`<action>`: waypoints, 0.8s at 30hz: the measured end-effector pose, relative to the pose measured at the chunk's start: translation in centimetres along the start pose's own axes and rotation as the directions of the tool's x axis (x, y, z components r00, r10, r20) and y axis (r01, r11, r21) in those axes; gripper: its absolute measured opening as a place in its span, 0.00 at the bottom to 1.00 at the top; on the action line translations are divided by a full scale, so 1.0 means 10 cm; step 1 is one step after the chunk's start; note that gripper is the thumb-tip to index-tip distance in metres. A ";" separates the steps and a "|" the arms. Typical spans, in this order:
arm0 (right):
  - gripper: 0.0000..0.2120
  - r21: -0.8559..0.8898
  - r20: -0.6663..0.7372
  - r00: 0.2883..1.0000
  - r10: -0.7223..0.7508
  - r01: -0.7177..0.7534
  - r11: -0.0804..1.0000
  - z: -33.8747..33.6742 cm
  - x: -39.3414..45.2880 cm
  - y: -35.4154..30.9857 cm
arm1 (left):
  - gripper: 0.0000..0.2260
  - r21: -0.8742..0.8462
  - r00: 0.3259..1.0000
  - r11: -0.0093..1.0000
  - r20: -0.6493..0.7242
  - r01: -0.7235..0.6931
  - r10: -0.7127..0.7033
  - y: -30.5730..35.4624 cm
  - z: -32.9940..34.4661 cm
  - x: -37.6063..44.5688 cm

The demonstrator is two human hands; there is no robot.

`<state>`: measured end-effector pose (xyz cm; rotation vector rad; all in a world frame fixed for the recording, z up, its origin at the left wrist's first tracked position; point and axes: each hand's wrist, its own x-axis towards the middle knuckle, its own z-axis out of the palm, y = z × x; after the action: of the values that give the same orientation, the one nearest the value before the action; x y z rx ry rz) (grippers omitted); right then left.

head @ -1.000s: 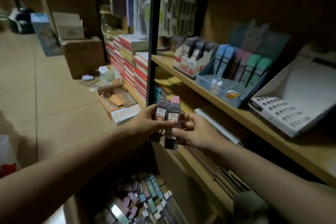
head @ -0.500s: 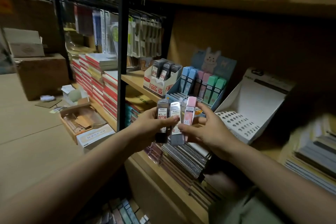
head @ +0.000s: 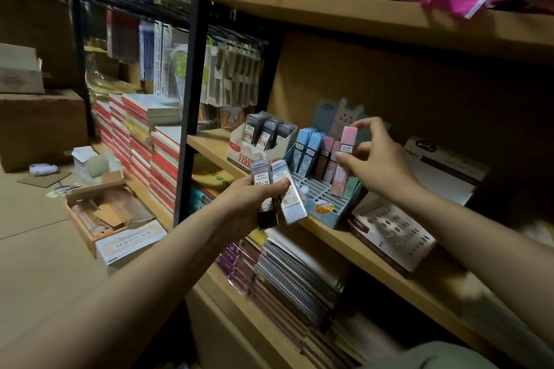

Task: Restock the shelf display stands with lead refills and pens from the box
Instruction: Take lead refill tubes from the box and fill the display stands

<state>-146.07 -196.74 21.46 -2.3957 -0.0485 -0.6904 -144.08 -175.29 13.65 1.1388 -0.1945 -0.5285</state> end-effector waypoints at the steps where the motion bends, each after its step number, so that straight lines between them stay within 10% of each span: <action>1: 0.22 -0.061 -0.024 0.999 -0.036 0.034 0.998 0.04 0.08 0.01 | 0.09 0.000 1.000 1.000 -0.018 -0.007 0.007 0.01 -0.01 0.02; 24: 0.10 -0.316 -0.110 0.990 -0.088 0.049 0.947 0.34 0.67 0.18 | 0.15 0.041 0.990 0.999 -0.142 0.006 0.000 -0.08 -0.14 0.24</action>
<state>-138.36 -197.07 21.43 -2.6566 0.0327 -0.9374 -141.68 -175.60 12.08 1.2128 -0.0809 -0.4462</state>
